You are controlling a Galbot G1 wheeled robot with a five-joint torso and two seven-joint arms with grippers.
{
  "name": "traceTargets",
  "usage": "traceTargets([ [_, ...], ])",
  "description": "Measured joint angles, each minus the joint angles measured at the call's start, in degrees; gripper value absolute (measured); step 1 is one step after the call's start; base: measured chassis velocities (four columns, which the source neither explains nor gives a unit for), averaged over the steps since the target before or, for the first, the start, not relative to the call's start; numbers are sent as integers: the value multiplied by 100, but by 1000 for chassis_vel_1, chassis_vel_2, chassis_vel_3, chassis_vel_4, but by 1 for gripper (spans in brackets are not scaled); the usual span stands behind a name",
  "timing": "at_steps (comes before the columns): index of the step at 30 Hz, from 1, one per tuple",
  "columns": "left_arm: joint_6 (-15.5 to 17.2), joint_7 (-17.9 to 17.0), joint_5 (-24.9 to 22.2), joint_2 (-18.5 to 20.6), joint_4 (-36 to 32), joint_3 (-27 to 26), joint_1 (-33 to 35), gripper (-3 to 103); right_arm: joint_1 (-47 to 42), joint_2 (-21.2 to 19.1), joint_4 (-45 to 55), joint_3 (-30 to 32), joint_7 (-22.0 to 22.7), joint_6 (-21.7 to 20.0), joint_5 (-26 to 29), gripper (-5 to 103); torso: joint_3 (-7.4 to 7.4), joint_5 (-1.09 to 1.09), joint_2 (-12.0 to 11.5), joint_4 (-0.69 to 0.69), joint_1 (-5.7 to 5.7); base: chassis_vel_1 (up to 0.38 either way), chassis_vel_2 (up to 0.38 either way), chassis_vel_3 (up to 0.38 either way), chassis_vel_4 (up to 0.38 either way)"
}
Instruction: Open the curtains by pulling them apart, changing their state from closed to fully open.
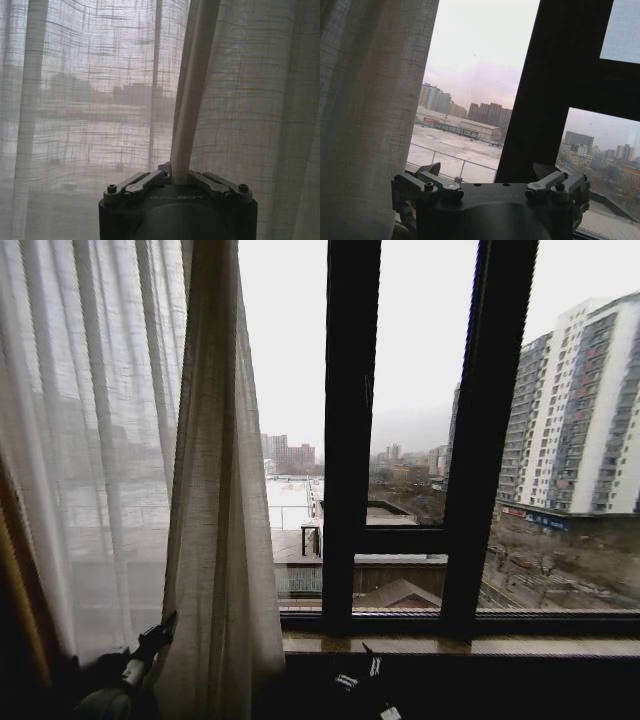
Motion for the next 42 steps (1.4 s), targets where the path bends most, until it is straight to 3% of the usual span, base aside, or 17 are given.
traceTargets([
  [9, -22, 5, 189, -165, -26, 35, -2, 0, -3, 0, -9, -45, 13, -26, -2, 100, 0, -3, 0, -1, 0, 163, 166, -169, -155],
  [16, -52, 196, 255, -5, 19, 79, -34, 0, 0, 2, -55, -36, 15, -17, 138, 100, 0, -7, 1, 2, 0, 135, 113, -108, -114],
  [42, -87, 284, 240, 50, -45, -8, 153, 0, 68, 1, -224, -48, -47, 257, 211, 100, 1, -3, 0, 0, 0, -2, 2, 0, -1],
])
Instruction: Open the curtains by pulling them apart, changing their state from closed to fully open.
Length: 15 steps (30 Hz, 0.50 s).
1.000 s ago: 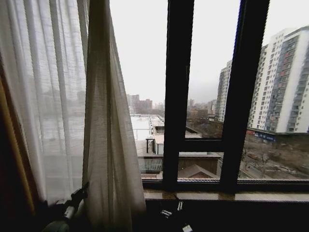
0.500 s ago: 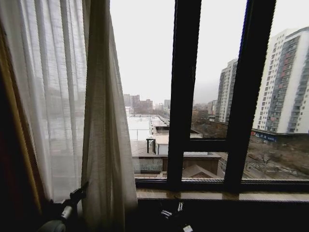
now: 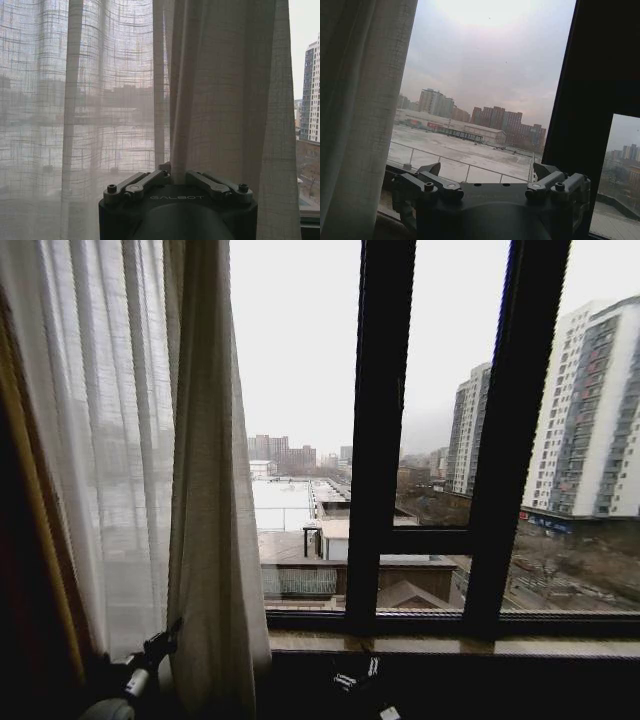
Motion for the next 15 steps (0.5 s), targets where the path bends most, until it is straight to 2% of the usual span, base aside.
traceTargets([
  [15, -10, 4, 21, -63, -130, -23, 146, 0, 39, 0, -49, 68, -59, 203, -37, 100, 0, 0, 0, 0, -1, -4, 14, -4, -17],
])
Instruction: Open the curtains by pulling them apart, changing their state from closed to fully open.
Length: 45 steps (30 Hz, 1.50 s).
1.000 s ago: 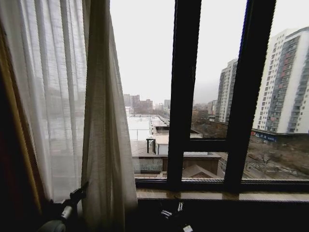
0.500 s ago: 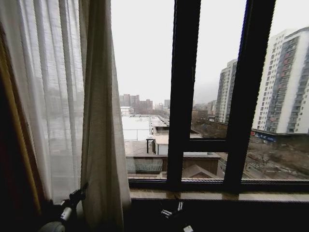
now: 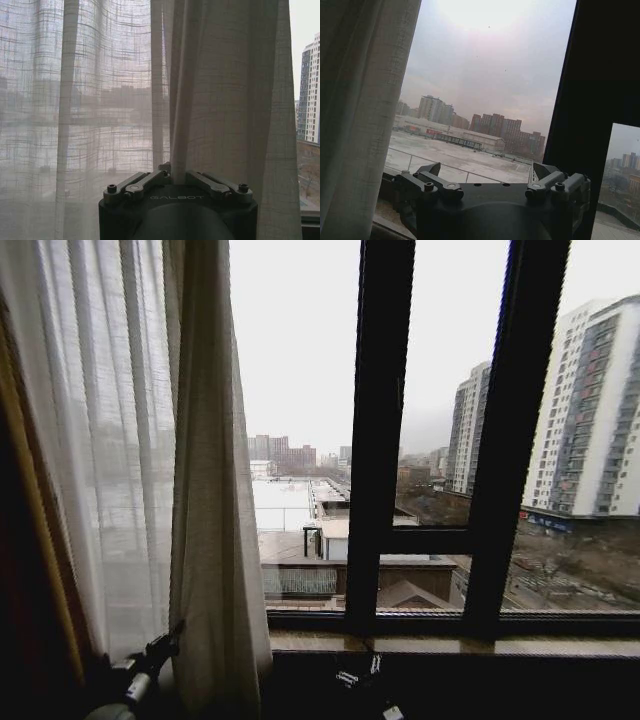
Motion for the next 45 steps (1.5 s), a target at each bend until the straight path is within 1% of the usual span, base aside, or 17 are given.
traceTargets([
  [8, -5, 9, 7, 18, -1, -50, 31, 0, 62, 0, -32, -46, -7, 0, 4, 100, 0, -2, 0, 1, 0, -35, 161, 35, -169],
  [13, -6, 11, 7, 35, 0, -48, 28, 0, 66, 1, -46, -132, -15, 25, 136, 100, 2, 0, -3, 1, 6, -66, 150, 65, -118],
  [18, -6, 11, 11, 34, 12, -32, 39, 0, 70, -1, -59, -143, -19, 58, 198, 100, 1, 0, -2, -1, 2, 0, 0, 0, 0],
  [23, -6, 10, 13, 44, 27, -43, 44, 0, 103, 0, -60, -164, -28, 107, 229, 100, 0, -1, 0, 2, -2, 0, 0, 0, 0],
  [31, -6, 20, 12, 56, 49, -55, 43, 0, 107, 0, -66, -171, -31, 49, 167, 100, 0, 0, -1, -1, 1, 0, 0, 0, 0],
  [37, -6, 33, 7, 59, 70, -41, 16, 0, 102, 1, -71, -153, -14, 44, 167, 100, 0, -1, 0, 2, 0, 0, 0, 0, 0],
  [41, -6, 37, -10, 132, 79, -20, -29, 0, 102, 1, -74, -143, -12, 44, 166, 100, 1, -3, 0, 0, 1, 0, 0, 0, 0],
  [42, 3, 33, -6, 188, 63, -59, -20, 0, 99, 1, -79, -140, -12, 44, 163, 100, 1, -5, -1, -1, 1, 0, 0, 0, 0],
  [43, 9, 21, 19, 277, 53, -207, 39, 0, 95, 0, -85, -135, -12, 43, 161, 100, 2, -4, -1, -1, 1, 0, 0, 0, 0],
  [44, 9, 21, 19, 277, 53, -207, 39, 0, 95, 0, -85, -135, -12, 43, 161, 100, 2, -4, -1, -1, 1, 0, 0, 0, 0],
  [45, 10, 12, 26, 323, 37, -372, 113, 0, 93, 0, -90, -133, -12, 43, 161, 100, 2, -5, -1, 0, 2, 0, 0, 0, 0],
])
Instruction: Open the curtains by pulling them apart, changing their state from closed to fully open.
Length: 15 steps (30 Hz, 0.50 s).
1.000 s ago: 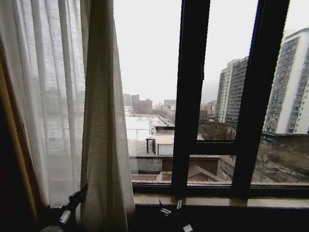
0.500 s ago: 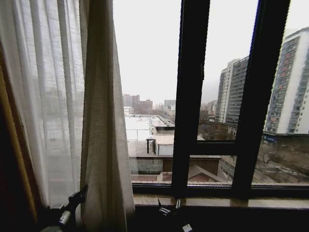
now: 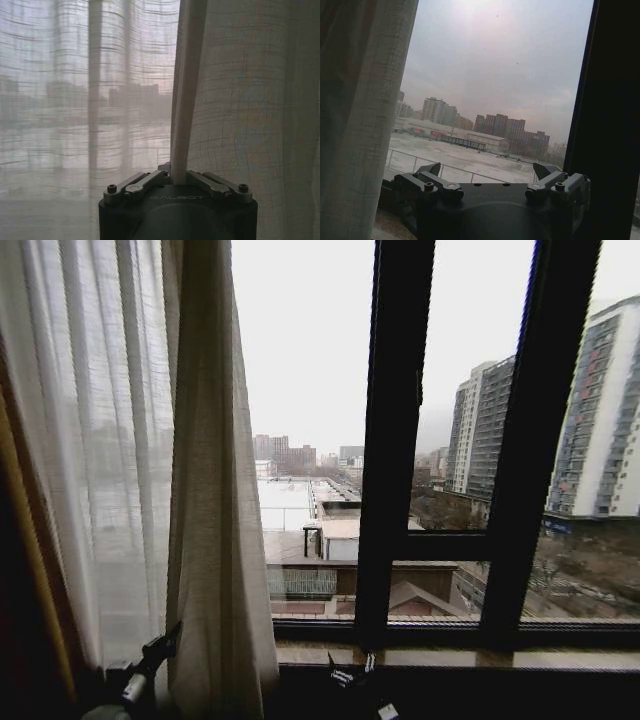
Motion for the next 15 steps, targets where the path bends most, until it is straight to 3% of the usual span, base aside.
traceTargets([
  [1, 0, 0, 0, 0, 0, 0, 0, 0, 0, 0, 0, 0, 0, 0, 0, 100, 0, 0, 0, 0, 0, 0, 0, 0, 0],
  [3, -147, 30, -46, 75, 50, -795, 341, 0, 3, 0, -35, 17, 0, 4, 0, 100, 0, 3, 0, 1, 0, 0, 0, 0, 0],
  [4, -147, 30, -46, 75, 50, -795, 341, 0, 3, 0, -35, 17, 0, 4, 0, 100, 0, 3, 0, 1, 0, 0, 0, 0, 0],
  [6, -391, 211, -251, 136, 289, -1492, 693, 0, 9, 0, -69, 33, -2, 13, -1, 100, -2, 7, 0, 3, -1, 0, 0, 0, 0],
  [10, -671, 488, -417, 270, 609, -2051, 1083, 0, 25, 0, -116, 18, -8, 18, -4, 100, -2, 4, 1, 2, -1, 0, 0, 0, 0],
  [15, -709, 557, -689, 438, 680, -2392, 1368, 0, 80, 0, -161, -3, -13, 18, -19, 100, -1, 1, 0, 4, 0, 0, 0, 0, 0],
])
